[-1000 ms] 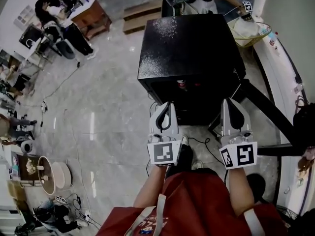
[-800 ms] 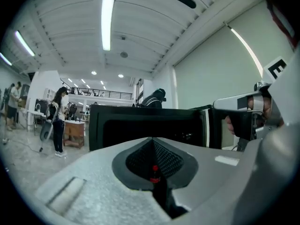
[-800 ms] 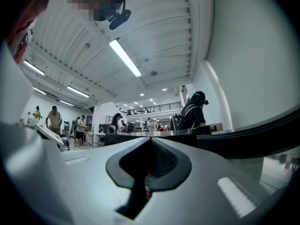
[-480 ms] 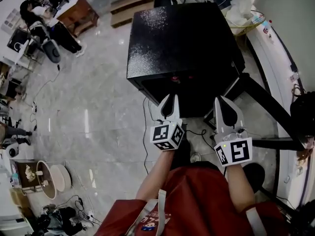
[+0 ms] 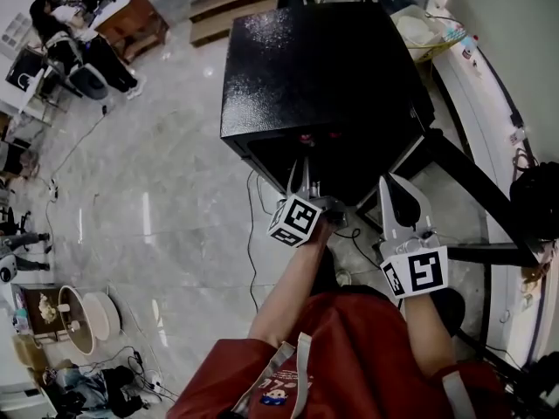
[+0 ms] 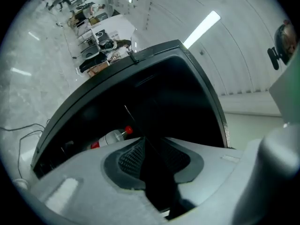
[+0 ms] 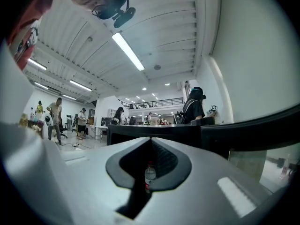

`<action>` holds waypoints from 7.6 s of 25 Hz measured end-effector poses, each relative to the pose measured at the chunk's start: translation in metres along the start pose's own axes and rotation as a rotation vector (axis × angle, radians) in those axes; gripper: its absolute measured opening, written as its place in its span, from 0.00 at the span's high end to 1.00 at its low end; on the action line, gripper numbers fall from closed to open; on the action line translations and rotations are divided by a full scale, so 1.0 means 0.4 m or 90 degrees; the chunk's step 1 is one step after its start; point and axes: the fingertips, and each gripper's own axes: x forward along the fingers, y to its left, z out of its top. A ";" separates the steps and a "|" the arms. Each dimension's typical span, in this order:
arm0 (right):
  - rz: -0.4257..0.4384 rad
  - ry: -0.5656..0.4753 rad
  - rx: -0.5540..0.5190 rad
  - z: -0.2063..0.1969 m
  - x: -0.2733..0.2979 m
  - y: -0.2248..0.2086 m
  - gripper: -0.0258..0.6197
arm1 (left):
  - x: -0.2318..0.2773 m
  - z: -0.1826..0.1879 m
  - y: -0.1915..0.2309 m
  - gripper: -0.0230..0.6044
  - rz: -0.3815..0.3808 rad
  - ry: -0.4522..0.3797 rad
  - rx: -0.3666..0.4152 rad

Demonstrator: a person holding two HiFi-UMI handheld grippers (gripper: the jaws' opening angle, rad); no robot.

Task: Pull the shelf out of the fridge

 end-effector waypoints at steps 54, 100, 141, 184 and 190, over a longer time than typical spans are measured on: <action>-0.026 0.093 -0.003 -0.066 0.005 -0.009 0.96 | 0.365 0.070 0.107 0.83 -0.062 -0.226 -0.332; -0.046 0.057 -0.049 -0.054 -0.066 0.002 0.96 | 0.135 0.034 0.091 0.94 -0.028 -0.247 -0.389; -0.055 0.037 0.046 -0.055 -0.301 0.072 0.96 | -0.347 0.005 0.006 0.92 -0.115 -0.232 -0.466; 0.026 -0.073 0.021 0.176 -0.586 0.669 0.96 | -1.402 0.639 -0.039 0.91 -0.097 -0.398 -0.422; 0.046 -0.075 0.014 0.186 -0.567 0.716 0.96 | -1.413 0.645 -0.048 0.91 -0.101 -0.403 -0.420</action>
